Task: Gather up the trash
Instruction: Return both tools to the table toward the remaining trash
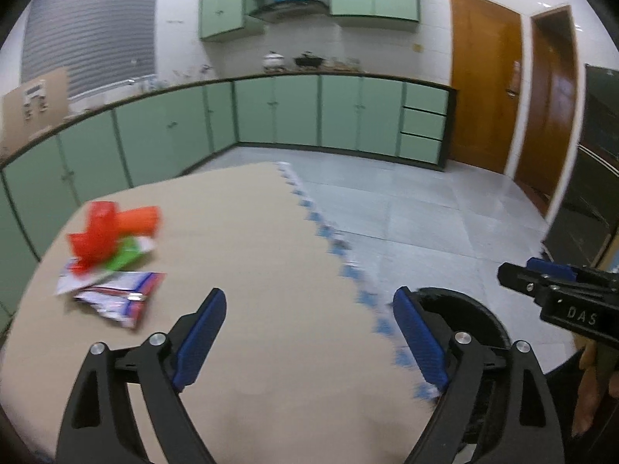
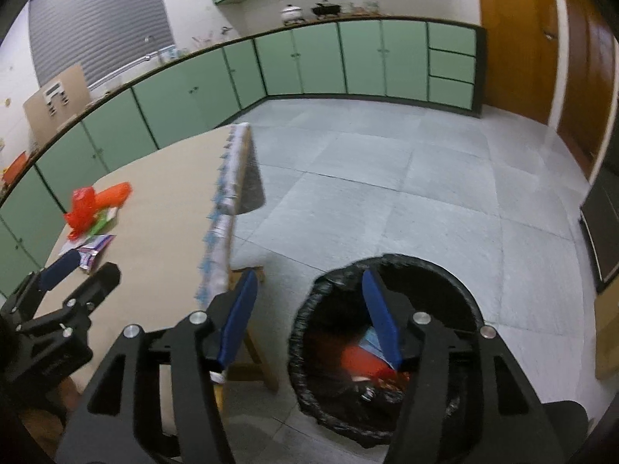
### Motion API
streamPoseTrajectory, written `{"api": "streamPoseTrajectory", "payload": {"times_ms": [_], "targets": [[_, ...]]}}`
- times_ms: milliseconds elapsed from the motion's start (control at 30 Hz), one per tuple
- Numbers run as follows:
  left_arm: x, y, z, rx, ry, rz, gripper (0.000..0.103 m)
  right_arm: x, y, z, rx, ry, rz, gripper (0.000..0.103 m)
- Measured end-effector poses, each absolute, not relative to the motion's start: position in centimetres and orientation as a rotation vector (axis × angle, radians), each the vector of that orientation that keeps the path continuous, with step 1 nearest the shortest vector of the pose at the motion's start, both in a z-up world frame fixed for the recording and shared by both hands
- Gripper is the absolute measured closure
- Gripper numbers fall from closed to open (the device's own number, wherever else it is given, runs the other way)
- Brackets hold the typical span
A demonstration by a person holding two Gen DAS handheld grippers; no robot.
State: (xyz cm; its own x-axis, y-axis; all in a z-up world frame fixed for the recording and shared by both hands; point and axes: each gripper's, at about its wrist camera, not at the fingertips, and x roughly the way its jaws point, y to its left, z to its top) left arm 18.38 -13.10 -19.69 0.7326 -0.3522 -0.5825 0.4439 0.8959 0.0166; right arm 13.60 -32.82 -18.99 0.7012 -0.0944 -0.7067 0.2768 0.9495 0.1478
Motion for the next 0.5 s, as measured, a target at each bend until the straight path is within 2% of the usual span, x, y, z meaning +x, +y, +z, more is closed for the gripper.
{"api": "streamPoseTrajectory", "payload": {"times_ms": [500], "targets": [[20.9, 2.6, -18.0, 0.082, 0.557, -0.158, 0.016, 20.4, -20.6, -17.4, 0.153, 0.747, 0.016, 0.041]]}}
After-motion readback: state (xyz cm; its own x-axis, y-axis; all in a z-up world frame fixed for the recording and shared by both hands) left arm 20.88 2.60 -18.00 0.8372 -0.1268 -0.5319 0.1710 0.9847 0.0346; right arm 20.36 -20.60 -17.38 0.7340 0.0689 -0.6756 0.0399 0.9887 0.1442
